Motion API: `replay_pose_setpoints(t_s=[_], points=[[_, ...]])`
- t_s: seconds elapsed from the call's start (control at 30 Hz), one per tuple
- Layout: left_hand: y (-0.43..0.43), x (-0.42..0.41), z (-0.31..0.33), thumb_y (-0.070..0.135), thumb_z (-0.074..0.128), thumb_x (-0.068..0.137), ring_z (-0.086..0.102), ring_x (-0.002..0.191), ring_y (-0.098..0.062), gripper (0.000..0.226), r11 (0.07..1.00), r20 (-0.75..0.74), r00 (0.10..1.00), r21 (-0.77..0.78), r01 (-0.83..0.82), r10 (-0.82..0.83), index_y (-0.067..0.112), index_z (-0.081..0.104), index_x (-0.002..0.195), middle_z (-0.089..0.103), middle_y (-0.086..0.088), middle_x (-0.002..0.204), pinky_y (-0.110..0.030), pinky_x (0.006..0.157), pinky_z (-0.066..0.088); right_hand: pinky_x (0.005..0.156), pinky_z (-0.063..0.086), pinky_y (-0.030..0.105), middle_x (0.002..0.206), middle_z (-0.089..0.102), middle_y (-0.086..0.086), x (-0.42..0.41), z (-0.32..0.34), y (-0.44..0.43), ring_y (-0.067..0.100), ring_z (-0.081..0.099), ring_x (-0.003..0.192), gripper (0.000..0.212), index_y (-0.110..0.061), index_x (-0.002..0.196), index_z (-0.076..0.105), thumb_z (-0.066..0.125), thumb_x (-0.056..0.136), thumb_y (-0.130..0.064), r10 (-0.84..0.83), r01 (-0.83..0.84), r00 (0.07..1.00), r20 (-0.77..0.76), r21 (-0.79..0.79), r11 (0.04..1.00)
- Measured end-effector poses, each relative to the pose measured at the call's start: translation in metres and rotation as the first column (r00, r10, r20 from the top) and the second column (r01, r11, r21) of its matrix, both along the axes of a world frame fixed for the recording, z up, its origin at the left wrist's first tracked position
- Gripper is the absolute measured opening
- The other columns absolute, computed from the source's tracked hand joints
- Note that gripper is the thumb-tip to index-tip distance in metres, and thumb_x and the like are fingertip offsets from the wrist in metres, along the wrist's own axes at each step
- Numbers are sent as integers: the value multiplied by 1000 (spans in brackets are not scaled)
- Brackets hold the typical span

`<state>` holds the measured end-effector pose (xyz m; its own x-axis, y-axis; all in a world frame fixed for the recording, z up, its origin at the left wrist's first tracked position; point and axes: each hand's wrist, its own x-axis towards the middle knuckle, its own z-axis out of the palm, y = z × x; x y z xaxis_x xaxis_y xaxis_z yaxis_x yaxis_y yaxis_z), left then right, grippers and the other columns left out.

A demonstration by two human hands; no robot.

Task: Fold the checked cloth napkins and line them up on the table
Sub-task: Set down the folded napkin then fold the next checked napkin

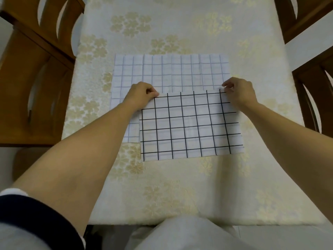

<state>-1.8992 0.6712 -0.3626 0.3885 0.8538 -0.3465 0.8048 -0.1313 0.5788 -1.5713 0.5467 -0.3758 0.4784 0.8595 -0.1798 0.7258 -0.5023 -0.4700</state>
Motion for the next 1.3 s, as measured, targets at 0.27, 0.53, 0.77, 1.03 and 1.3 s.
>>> replay_pose_setpoints(t_s=[0.27, 0.53, 0.77, 1.03, 1.3], points=[[-89, 56, -28, 19, 49, 102, 36, 147, -28, 47, 861, -98, 988, 486, 151, -118, 10, 46, 148, 46, -9, 154, -43, 126, 14, 121, 21, 52, 153, 45, 19, -119, -15, -22, 39, 36, 144, 48, -3, 148, 43, 39, 104, -20, 385, -430, 892, 239, 182, 884], [-109, 49, -57, 55, 17, 106, -14, 157, -21, 68, 929, -327, 933, 274, 248, -153, 25, -4, 163, -11, 5, 171, -47, 127, -7, 127, 0, 40, 169, 5, 0, -115, -49, -41, 21, -1, 156, 65, -20, 162, 12, 21, 107, -52, 407, -402, 897, 173, -64, 914], [-82, 20, -57, 76, 10, 97, -19, 155, -25, 81, 957, -398, 914, 225, 182, -80, 33, -10, 162, -18, 0, 169, -51, 126, -8, 126, -3, 48, 170, -7, -2, -39, -43, -49, 28, -9, 156, 67, -25, 162, -1, 12, 105, -58, 235, -184, 944, 230, -223, 957], [-125, 51, -34, 37, 19, 109, -9, 157, -24, 62, 864, -351, 922, 399, 308, -166, 12, -1, 162, -7, -3, 171, -46, 128, -3, 127, 3, 45, 169, 10, 6, -128, -22, -45, 29, 5, 156, 57, -14, 162, 14, 23, 109, -36, 317, -337, 931, 181, 94, 937], [-135, 26, -59, 65, 9, 103, -16, 156, -22, 74, 915, -399, 903, 284, 286, -158, 26, -10, 162, -15, 5, 170, -47, 127, -4, 126, -4, 44, 169, -7, -5, -109, -52, -79, 18, -10, 156, 62, -28, 162, -2, 12, 107, -53, 367, -346, 902, 228, -127, 929]])
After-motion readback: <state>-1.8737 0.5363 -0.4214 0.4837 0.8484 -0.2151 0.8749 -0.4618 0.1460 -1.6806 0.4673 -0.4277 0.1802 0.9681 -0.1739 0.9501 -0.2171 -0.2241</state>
